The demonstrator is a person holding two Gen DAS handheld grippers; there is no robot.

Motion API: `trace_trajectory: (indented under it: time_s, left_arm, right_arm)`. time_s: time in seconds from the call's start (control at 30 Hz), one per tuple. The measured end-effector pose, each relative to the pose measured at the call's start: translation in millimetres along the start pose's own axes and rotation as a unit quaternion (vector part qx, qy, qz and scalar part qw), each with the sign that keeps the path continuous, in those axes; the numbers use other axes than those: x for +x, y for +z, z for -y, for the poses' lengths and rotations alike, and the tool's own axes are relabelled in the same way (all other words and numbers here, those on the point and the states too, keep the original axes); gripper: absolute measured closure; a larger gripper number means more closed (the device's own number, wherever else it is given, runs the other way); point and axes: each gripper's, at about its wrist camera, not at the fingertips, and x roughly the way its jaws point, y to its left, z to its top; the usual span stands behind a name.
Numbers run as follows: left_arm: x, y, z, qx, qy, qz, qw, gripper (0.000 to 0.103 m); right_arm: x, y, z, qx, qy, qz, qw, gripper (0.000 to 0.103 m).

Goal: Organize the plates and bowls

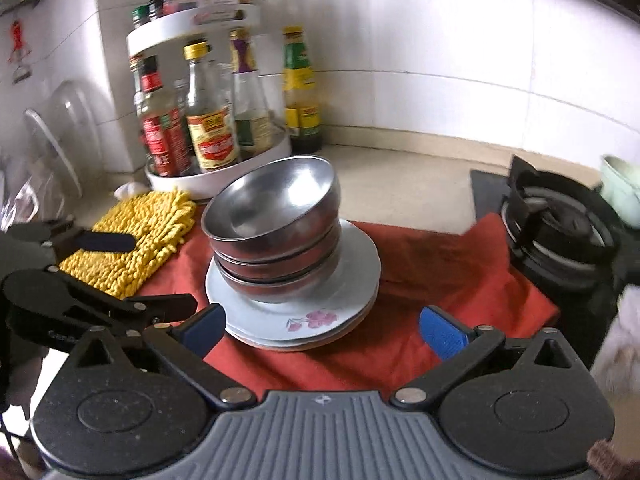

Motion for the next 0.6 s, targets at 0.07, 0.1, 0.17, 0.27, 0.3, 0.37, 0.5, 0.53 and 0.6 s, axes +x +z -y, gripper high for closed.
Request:
trace_trajectory:
  time_s: [0.07,0.1,0.17,0.27,0.3,0.37,0.5,0.53,0.6]
  left_arm:
    - [-1,-1,0,-0.010,0.003,-0.003,0.9999,0.000]
    - [-1,-1,1,-0.012,0.005,-0.006,0.9999,0.000]
    - [-3,-3,1,-0.020,0.016,-0.004,0.9997,0.000]
    - [-6,-4,-1,-0.042,0.014,-0.001,0.9990,0.000]
    - [-6,-4,-1,-0.047,0.013,-0.003,0.9988,0.000]
    - [-7,-4,2,-0.049,0.016,-0.004,0.9987,0.000]
    - [-6,-5,7,-0.054,0.016,-0.012,0.9983,0.000]
    - [-6,-5,9,-0.056,0.017,-0.013,0.9982,0.000]
    - [-7,-5,11,-0.058,0.020,-0.012,0.9980,0.000]
  right_arm:
    - [-2,-2,-1,0.012,-0.007,0.002,1.000,0.003]
    - [-5,-3,-2,0.017,-0.011,0.007,1.000,0.003]
    - [-10,-5,-3,0.024,-0.019,0.016,0.999,0.003]
    - [-15,-8,-5,0.029,-0.028,0.024,0.999,0.003]
    - [-15,-9,-4,0.033,-0.032,0.026,0.999,0.003]
    - [-14,-11,-1,0.048,-0.039,0.027,0.998,0.003]
    - [-14,-12,2,0.067,-0.060,0.030,0.995,0.003]
    - [-13,-12,3,0.068,-0.063,0.028,0.995,0.003]
    - [-11,-13,3,0.072,-0.071,0.023,0.995,0.003]
